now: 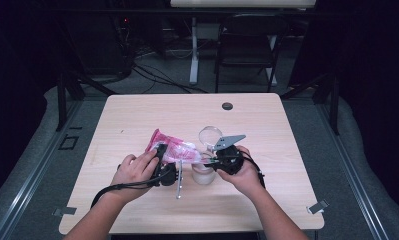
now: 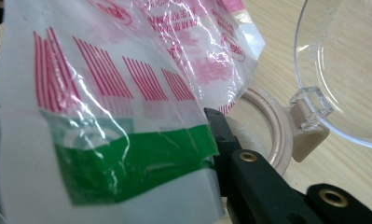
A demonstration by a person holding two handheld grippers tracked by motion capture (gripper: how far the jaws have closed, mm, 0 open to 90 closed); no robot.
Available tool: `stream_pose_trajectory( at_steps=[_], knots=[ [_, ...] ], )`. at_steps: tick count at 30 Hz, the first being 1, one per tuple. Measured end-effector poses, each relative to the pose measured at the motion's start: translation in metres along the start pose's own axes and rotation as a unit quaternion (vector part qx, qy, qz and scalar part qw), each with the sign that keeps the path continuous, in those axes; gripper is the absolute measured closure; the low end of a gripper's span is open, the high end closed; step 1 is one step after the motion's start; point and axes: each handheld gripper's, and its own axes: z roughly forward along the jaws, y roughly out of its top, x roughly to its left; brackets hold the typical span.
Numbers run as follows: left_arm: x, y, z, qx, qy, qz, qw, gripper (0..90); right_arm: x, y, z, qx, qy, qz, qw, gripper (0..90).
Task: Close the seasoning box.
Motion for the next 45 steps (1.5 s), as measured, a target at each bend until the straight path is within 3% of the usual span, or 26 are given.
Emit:
stream_pose_trajectory(
  at_steps=[12, 15, 29, 33, 35, 37, 39, 43, 45],
  knots=[
    [-0.013, -0.006, 0.003, -0.004, -0.016, -0.053, 0.9985, 70.7, 0.003, 0.002, 0.000, -0.014, -0.006, -0.002, 0.9999, 90.0],
    [-0.017, -0.007, 0.004, -0.001, -0.021, -0.055, 0.9982, 71.2, 0.004, 0.002, 0.000, -0.014, -0.007, -0.003, 0.9999, 90.0],
    [-0.033, -0.011, 0.010, -0.006, -0.040, -0.115, 0.9925, 73.0, 0.007, 0.004, 0.000, -0.026, -0.005, 0.000, 0.9996, 87.4],
    [-0.038, -0.013, 0.012, -0.008, -0.049, -0.138, 0.9892, 73.9, 0.008, 0.005, -0.001, -0.033, -0.002, 0.002, 0.9994, 79.6],
    [-0.039, -0.014, 0.013, -0.008, -0.052, -0.138, 0.9891, 74.3, 0.010, 0.005, 0.000, -0.040, -0.004, 0.004, 0.9992, 72.7],
    [-0.041, -0.014, 0.015, -0.015, -0.057, -0.148, 0.9872, 74.6, 0.011, 0.006, 0.001, -0.047, -0.005, 0.005, 0.9989, 65.5],
    [-0.043, -0.014, 0.016, -0.019, -0.067, -0.161, 0.9845, 74.8, 0.012, 0.006, 0.001, -0.049, -0.009, 0.002, 0.9988, 58.9],
    [-0.046, -0.015, 0.019, -0.026, -0.083, -0.178, 0.9801, 75.0, 0.013, 0.007, 0.001, -0.058, -0.012, 0.006, 0.9983, 55.0],
    [-0.046, -0.016, 0.020, -0.031, -0.092, -0.191, 0.9768, 75.2, 0.013, 0.007, 0.000, -0.059, -0.013, 0.007, 0.9982, 53.5]
  ],
)
